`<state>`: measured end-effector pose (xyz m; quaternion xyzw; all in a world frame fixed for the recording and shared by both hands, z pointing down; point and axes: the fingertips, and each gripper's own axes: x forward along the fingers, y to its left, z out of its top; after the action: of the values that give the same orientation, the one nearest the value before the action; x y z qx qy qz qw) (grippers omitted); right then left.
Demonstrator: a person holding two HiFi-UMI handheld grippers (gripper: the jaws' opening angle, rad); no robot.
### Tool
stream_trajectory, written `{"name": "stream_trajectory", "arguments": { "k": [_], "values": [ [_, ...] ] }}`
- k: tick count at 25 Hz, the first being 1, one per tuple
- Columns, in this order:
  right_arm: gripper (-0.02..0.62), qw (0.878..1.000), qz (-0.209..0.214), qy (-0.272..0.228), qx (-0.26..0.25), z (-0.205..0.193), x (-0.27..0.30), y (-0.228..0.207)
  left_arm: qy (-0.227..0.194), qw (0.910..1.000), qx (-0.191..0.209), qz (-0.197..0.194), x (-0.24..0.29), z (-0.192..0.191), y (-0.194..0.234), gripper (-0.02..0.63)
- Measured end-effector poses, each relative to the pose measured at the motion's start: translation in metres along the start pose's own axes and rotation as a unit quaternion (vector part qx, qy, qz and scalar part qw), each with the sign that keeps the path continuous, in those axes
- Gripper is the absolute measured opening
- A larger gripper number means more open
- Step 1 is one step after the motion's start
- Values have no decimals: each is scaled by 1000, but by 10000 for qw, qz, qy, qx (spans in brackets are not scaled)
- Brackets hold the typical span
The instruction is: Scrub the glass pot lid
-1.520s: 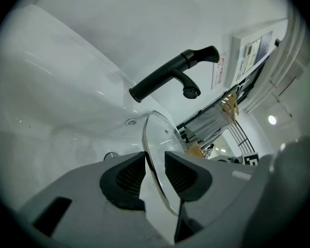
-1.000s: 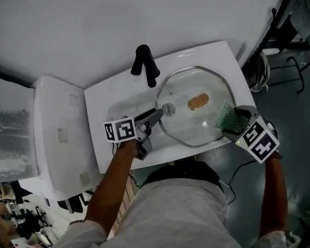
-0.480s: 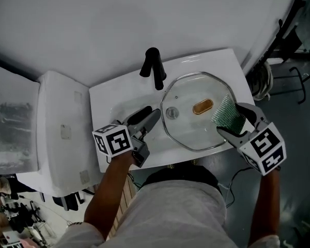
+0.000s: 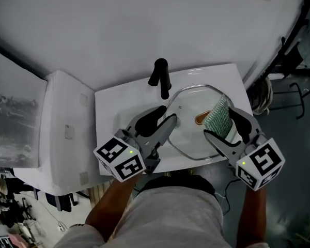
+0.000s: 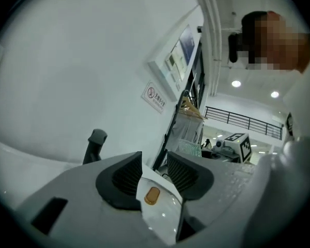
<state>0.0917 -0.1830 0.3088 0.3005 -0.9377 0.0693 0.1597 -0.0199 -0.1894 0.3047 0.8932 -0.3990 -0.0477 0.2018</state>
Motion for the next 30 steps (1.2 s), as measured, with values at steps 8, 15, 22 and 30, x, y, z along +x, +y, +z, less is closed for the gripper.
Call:
{"name": "stream_trajectory", "arguments": {
  "k": [8,15,22,30],
  "values": [
    [333,9949,77,-991,186,44,-8,13,-665,9913,1125,-186,-6,45,-40,82],
    [333,9849,159,-1726,53,73,-17,27,-947,9807,1697,-238,-10,59,-58,39],
    [333,9789,87,-2040,112,80,-23,28,-1139,9762,1825,-286,-12,62,-67,20],
    [331,9759,112,-2173,176,81,-23,33,-1139,9752,1862,-361,-11,60,-76,15]
  ]
}}
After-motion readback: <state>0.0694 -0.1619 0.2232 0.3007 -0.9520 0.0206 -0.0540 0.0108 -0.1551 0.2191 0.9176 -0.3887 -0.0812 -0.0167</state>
